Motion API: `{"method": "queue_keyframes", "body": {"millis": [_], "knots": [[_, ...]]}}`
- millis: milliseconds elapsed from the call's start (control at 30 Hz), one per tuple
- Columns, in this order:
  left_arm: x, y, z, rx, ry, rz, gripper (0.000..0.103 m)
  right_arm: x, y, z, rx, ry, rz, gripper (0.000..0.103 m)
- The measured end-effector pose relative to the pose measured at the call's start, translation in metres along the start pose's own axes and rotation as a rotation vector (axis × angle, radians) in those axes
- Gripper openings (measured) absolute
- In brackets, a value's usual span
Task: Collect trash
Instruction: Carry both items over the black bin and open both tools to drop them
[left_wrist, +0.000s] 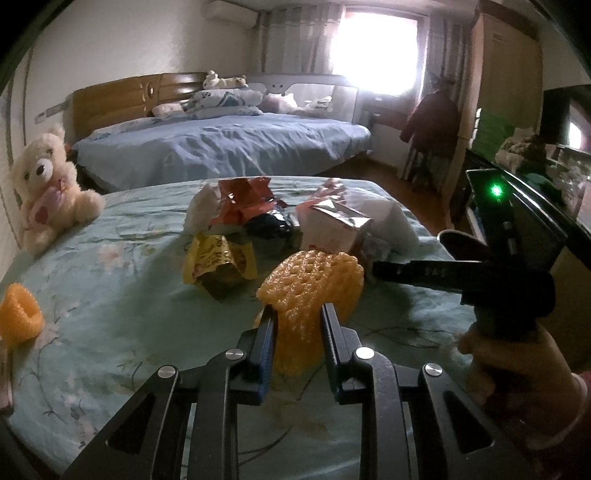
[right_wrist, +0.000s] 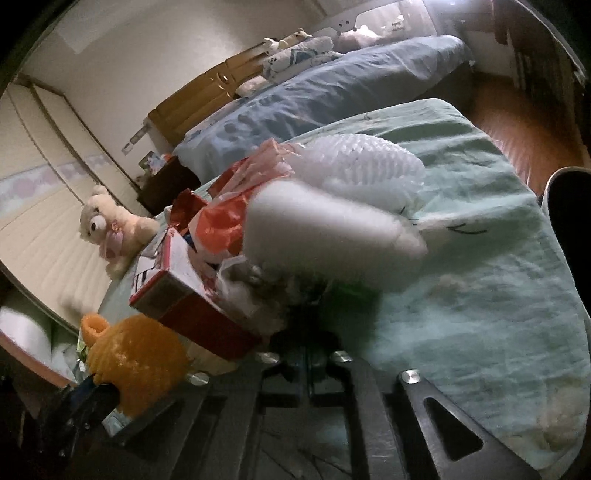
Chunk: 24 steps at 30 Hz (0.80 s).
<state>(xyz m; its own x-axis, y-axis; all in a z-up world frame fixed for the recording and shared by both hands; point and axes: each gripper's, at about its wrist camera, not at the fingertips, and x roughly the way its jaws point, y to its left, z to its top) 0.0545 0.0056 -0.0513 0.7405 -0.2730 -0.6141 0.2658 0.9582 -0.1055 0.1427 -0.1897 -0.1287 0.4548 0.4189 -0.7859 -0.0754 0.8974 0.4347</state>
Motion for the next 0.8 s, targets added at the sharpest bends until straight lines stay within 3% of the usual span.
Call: {"method": "queue_keyframes", "body": {"millis": [500, 800], "knots": [[0.003, -0.031, 0.004, 0.069, 0.002, -0.071, 0.022, -0.077, -0.010, -0.031, -0.051, -0.058, -0.035, 0.000], [0.016, -0.063, 0.012, 0.101, 0.032, -0.150, 0.022, -0.114, -0.039, -0.042, -0.012, -0.111, -0.102, 0.000]]}}
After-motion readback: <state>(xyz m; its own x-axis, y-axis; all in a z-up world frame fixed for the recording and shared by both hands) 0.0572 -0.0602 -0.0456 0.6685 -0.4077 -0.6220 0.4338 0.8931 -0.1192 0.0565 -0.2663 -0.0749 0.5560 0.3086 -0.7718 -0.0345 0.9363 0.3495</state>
